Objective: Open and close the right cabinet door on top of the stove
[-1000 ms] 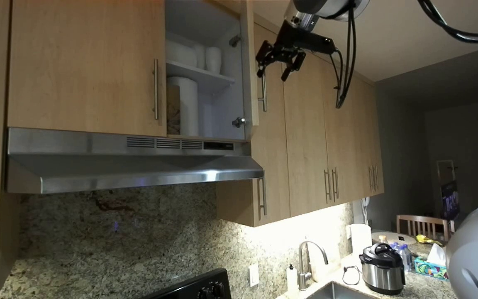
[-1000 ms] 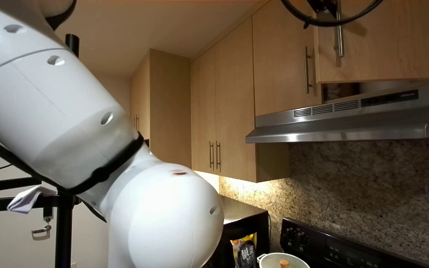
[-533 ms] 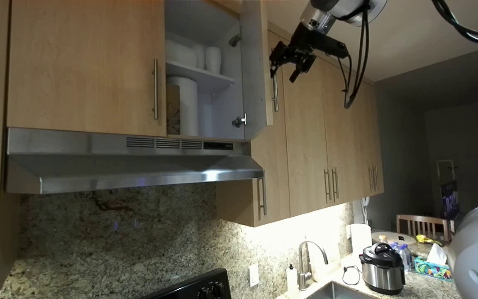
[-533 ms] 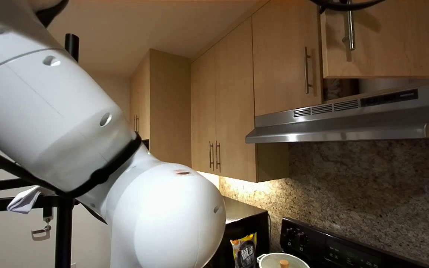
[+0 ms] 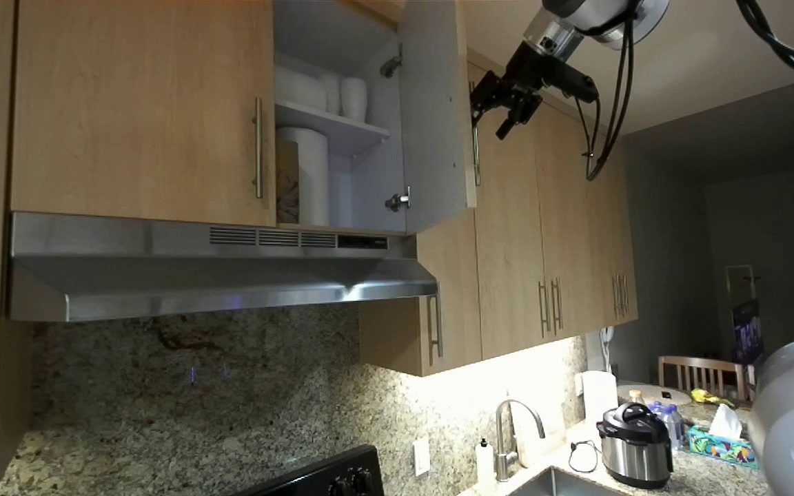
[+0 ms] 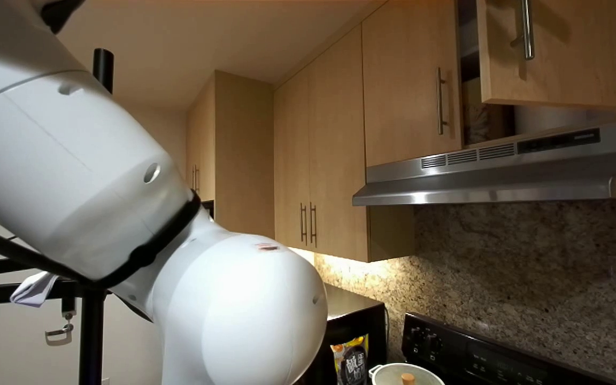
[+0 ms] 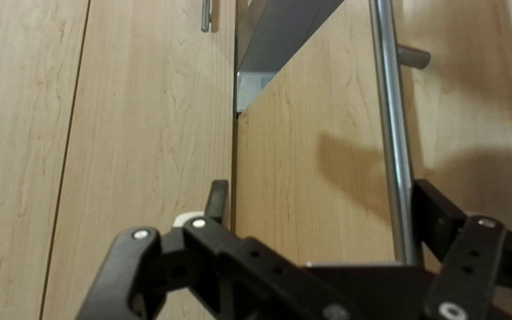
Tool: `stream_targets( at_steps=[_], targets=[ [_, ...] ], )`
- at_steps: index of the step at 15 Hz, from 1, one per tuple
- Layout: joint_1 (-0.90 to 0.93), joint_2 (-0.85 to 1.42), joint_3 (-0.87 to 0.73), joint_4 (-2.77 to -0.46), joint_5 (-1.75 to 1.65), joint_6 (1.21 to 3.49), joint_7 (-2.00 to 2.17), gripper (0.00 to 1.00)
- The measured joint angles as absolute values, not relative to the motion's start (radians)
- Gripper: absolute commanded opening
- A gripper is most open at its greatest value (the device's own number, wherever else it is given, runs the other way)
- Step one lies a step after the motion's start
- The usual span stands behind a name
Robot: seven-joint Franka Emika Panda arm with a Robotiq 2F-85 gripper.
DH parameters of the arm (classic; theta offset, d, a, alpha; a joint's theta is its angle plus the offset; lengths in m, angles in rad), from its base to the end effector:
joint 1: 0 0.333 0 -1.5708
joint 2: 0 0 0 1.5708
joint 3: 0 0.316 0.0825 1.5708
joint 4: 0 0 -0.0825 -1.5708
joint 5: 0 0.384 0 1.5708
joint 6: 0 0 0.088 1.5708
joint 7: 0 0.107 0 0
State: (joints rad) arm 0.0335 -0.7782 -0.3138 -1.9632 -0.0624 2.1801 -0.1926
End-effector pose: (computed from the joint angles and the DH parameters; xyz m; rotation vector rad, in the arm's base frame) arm 0.2846 -0.1711 0.8322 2.7293 -0.1466 1.4466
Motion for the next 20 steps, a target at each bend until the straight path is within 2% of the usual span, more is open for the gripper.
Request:
stream_targets(
  at_steps=[15,20],
  targets=[
    [0.163,-0.746,-0.524,-1.823,0.016,2.042,-0.441,1.00],
    [0.073,-0.769,-0.606,-1.755,-0.085,1.771,-0.676,1.00]
  ],
)
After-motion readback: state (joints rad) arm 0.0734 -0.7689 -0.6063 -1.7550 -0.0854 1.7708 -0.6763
